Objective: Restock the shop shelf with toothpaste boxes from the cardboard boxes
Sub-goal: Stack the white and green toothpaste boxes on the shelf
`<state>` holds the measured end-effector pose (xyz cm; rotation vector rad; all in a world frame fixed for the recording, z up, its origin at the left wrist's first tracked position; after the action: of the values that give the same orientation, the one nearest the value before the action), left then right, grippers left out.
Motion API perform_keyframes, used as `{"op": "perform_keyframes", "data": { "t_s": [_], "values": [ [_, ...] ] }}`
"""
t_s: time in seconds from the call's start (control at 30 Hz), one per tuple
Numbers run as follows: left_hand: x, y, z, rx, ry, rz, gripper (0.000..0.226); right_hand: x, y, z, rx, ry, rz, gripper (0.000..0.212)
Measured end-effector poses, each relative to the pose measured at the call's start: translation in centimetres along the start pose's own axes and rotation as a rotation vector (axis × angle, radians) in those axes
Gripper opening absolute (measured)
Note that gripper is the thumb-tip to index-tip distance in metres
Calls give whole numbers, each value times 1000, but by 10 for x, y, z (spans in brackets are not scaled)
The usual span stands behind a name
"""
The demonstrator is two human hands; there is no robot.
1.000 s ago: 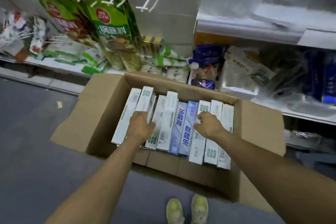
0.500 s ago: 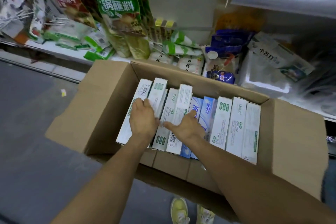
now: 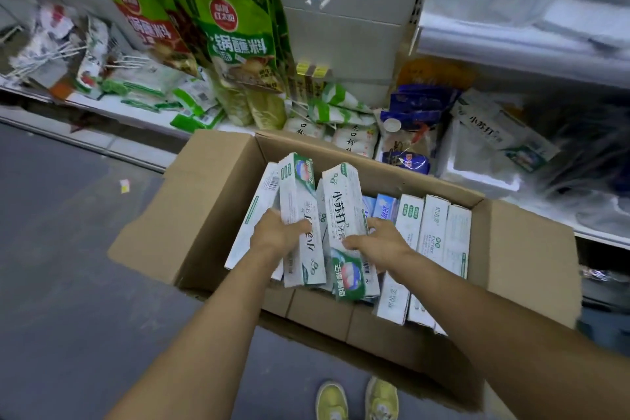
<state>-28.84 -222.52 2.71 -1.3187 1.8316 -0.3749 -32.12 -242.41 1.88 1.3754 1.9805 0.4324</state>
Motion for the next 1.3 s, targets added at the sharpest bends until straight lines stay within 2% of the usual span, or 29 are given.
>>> {"op": "perform_keyframes", "data": {
  "t_s": [0.07,0.23,0.33,0.47,0.5,0.6,0.7,0.8,0.9,0.97,1.07,1.17,1.23,1.3],
  "values": [
    [-2,-4,-22,-24,50,-203,28,-17,11,-22,-54,24,30,43],
    [-13,-29,-80,-13,127,-402,46,-62,43,-86,-164,14,24,31],
    [-23,-58,-117,60,165,-470,22,-91,68,-132,-209,-7,-21,38],
    [-32,-92,-168,186,215,-500,5,-124,98,-191,-300,-72,-40,31],
    [-34,-99,-178,205,219,-506,5,-130,106,-205,-328,-83,-51,28],
    [-40,-120,-206,269,241,-535,22,-147,127,-244,-433,-120,-72,22],
    [-46,-145,-232,301,274,-609,17,-159,143,-273,-545,-105,-55,12],
    [-49,-164,-252,317,309,-672,21,-168,154,-294,-647,-93,-69,19],
    [-55,-182,-268,349,296,-701,38,-178,166,-314,-720,-167,-175,23],
    [-59,-196,-277,396,311,-705,39,-179,173,-327,-778,-200,-269,27],
    [-67,-214,-291,426,318,-706,39,-180,184,-345,-827,-284,-448,62],
    [-73,-236,-300,465,336,-693,41,-197,199,-355,-840,-384,-492,75],
    [-77,-253,-307,504,347,-691,40,-213,211,-365,-813,-467,-509,75],
    [-81,-273,-315,542,341,-685,41,-228,225,-378,-832,-537,-552,65]
  ]
}}
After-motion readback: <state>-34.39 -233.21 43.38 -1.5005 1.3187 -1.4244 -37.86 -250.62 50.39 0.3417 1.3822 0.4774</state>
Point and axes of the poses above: each hand's wrist, its own z-axis towards the middle knuckle, its own x-axis out of the palm, y = z × x, the point moved 4 cm from there along z, towards the middle knuckle, and after that the axes turned 6 degrees about -z, right-handed, at the moved point
